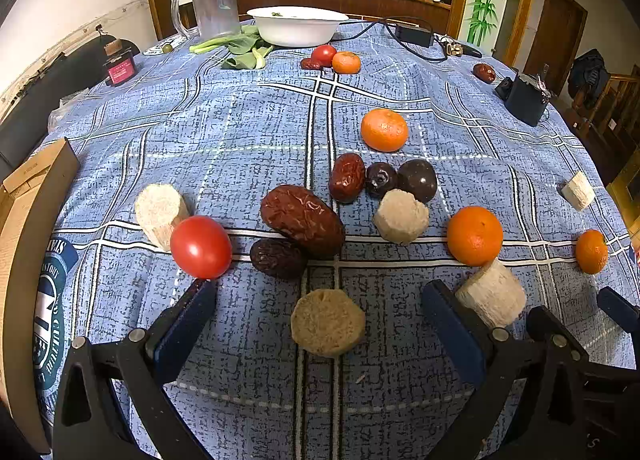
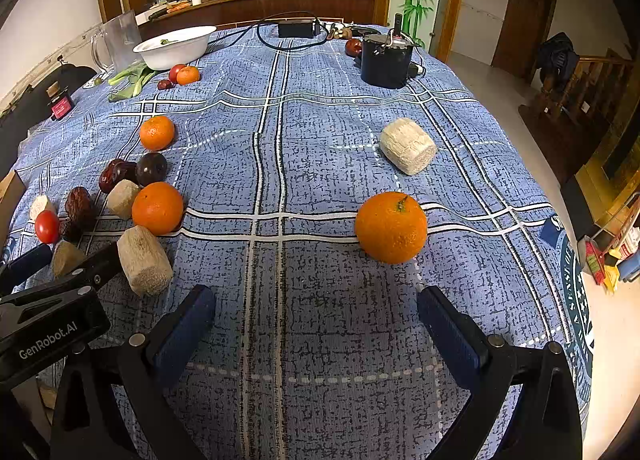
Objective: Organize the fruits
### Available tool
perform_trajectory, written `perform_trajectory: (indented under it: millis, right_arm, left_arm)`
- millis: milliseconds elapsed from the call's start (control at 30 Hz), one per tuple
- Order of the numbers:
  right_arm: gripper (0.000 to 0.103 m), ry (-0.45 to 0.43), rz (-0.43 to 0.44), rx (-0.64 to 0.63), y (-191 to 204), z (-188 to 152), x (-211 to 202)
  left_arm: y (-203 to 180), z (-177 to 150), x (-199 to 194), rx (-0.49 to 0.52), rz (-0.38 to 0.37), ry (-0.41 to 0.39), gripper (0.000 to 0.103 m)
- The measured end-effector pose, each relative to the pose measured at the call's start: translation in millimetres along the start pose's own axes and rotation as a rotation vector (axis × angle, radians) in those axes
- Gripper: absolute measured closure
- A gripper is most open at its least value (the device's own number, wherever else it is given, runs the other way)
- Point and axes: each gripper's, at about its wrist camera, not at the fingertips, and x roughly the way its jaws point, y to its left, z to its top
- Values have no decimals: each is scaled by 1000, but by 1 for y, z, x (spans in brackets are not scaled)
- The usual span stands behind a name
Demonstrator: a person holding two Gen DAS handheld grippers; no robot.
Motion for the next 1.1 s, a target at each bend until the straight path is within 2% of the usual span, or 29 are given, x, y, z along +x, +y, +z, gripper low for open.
perform_trajectory:
  millis: [267, 433, 500, 533, 667, 767, 867, 933, 1100]
  right_arm:
    - [1, 47, -5, 16, 2, 6, 5]
    - [1, 42, -7, 14, 1, 5, 4]
    - [1, 33, -10, 16, 1, 4, 4]
    - [1, 29, -13, 18, 1, 3, 3]
    - [1, 25, -20, 30, 1, 3, 2]
    - [1, 46, -21, 33, 1, 5, 2]
    - [1, 55, -7, 50, 3, 9, -2]
    - [1, 28, -14, 47, 8, 12, -12]
    - [1, -61, 16, 32, 25, 15, -45]
  left_arm:
    - [3, 6, 3, 15, -10, 69, 0]
    - [4, 14, 3, 25, -32, 168, 3]
    - [10, 12, -4, 9, -50, 181, 12]
    - [14, 10, -8, -2, -53, 182, 13]
    - [35, 2, -29, -51, -22, 166, 12]
    - [51, -3, -40, -93, -31, 204, 12]
    - [57, -6, -59, -84, -29, 180, 17]
    - [60, -5, -74, -67, -15, 144, 17]
    - [67, 4, -100, -50, -34, 76, 17]
